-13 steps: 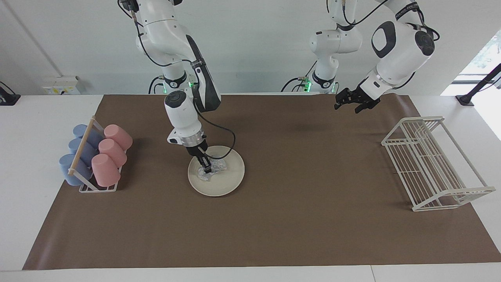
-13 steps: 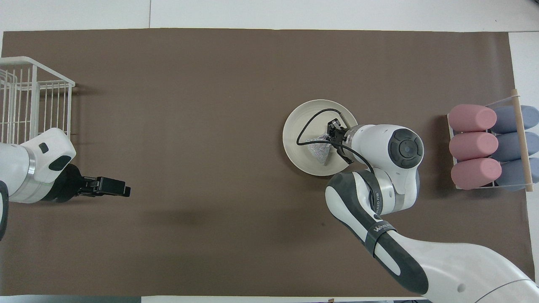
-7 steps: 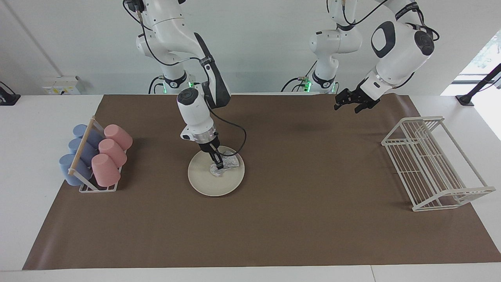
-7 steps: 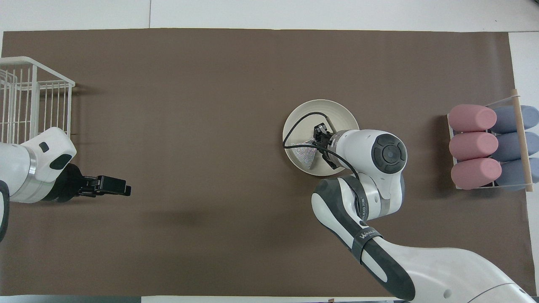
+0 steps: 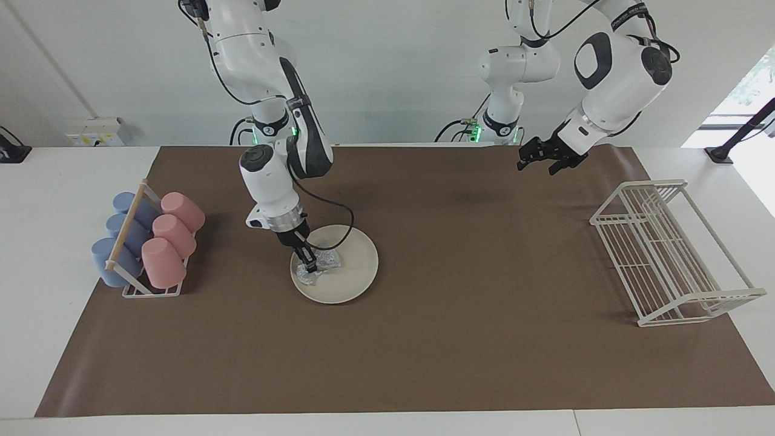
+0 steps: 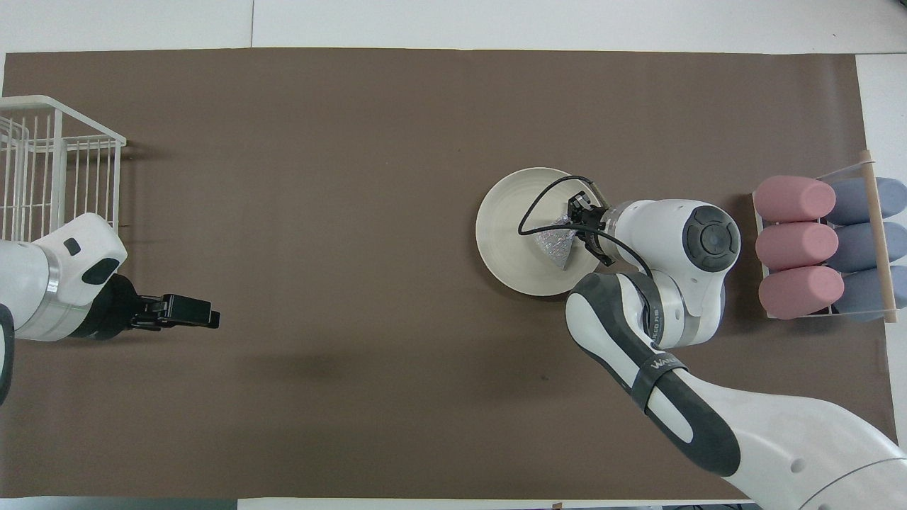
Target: Wipe plate with sponge
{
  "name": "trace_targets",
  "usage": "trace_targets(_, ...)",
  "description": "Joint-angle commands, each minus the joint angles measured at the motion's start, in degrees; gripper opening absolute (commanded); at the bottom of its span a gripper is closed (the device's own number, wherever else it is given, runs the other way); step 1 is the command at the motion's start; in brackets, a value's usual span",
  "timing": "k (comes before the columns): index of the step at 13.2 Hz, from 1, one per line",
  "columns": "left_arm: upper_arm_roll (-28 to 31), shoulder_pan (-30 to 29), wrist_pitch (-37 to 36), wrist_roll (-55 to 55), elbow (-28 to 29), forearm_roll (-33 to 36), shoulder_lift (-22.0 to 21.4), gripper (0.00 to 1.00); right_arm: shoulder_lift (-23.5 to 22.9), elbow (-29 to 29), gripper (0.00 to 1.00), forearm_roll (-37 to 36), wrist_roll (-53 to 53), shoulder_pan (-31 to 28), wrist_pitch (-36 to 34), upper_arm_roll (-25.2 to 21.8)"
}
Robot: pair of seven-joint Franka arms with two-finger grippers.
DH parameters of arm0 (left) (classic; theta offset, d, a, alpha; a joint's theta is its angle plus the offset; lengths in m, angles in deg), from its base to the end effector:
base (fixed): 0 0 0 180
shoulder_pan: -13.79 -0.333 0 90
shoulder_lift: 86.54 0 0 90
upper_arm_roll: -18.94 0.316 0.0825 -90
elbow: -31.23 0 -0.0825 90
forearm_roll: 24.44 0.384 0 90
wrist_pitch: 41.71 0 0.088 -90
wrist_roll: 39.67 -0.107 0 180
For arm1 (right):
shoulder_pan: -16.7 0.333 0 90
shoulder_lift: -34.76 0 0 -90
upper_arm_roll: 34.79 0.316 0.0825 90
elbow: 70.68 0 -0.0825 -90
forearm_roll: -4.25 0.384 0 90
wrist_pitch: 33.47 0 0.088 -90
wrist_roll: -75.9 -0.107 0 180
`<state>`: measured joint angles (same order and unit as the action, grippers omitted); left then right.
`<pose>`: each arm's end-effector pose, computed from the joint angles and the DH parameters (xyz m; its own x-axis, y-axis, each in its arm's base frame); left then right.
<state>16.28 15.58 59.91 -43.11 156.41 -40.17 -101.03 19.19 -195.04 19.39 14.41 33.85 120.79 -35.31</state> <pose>0.4571 -0.0603 0.4842 0.9858 -0.0768 -0.1495 -0.0371 -0.9671 0.2518 0.5634 0.1594 0.2919 0.5391 -0.8414 -0.0369 -0.8140 -0.5093 -0.2794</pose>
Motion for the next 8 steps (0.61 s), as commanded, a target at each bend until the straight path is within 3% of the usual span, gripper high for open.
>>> trace_targets(1, -0.33, -0.30, 0.95, 0.89, -0.81, 1.23, 0.25, 1.00, -1.92, 0.17, 0.00, 1.38, -4.40, 2.26, 0.78, 0.43)
trace_targets(5, -0.60, 0.57, 3.04, 0.89, -1.87, 1.23, 0.34, 1.00, -1.83, 0.52, 0.00, 1.38, -18.00, 8.67, 1.12, 0.43)
trace_targets(8, -1.21, 2.87, 5.25, 0.98, -2.05, 1.23, 0.25, 1.00, -1.83, 0.79, 0.00, 1.38, -16.13, 8.43, 0.34, 0.43)
